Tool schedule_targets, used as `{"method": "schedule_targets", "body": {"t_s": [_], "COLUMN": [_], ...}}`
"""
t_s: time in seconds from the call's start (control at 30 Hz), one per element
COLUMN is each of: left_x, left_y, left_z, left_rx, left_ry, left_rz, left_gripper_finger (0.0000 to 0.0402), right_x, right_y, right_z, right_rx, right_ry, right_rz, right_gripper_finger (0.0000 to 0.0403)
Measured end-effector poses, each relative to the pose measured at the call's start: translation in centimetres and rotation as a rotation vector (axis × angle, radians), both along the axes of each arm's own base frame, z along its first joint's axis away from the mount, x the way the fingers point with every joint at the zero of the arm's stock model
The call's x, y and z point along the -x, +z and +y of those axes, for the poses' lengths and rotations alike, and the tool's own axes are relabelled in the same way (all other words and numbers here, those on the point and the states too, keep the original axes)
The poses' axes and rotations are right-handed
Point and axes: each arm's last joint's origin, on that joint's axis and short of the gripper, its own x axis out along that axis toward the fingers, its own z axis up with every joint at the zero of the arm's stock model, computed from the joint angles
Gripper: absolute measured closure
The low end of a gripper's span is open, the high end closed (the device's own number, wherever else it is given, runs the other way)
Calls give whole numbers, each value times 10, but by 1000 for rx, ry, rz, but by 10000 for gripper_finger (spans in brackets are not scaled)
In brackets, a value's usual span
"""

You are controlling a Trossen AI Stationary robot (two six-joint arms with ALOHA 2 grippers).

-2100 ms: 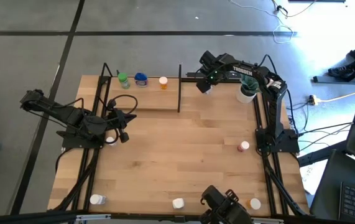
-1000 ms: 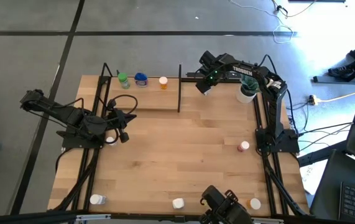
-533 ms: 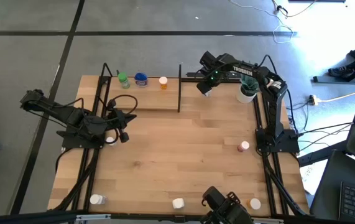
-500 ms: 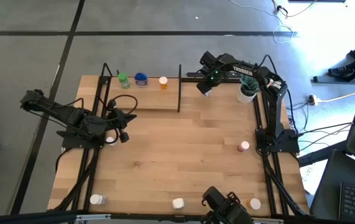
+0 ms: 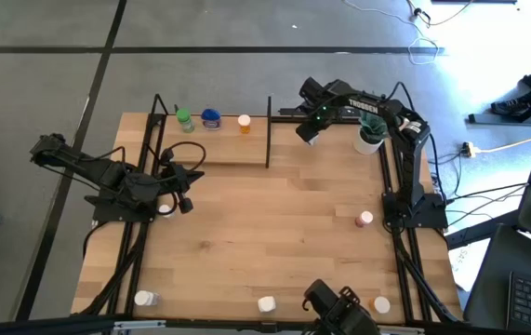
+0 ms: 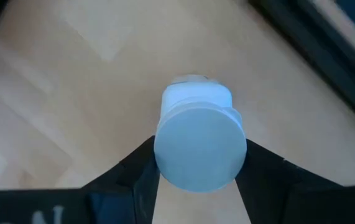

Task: Pick and place medicine bottles onto shelf by color
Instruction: Put the white pill bottle on the shelf

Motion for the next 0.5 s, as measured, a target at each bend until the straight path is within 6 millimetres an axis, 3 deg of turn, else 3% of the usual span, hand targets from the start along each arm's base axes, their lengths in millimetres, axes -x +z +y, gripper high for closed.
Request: {"method": "schedule_targets", "body": {"t_s": [0.3, 0.5], "left_x": [0, 0], "left_y": [0, 0], "left_z": [0, 0], "left_rx": [0, 0], "left_ry": [0, 0], "left_rz": [0, 0], "left_gripper_finger": [401, 401], "right_x": [-2, -4], "right_y": [36, 77], "right_z": [8, 22], "right_rx": [61, 148], "right_ry": [118, 171], "right_rz": [-4, 23], "right_gripper_finger": [221, 221]}}
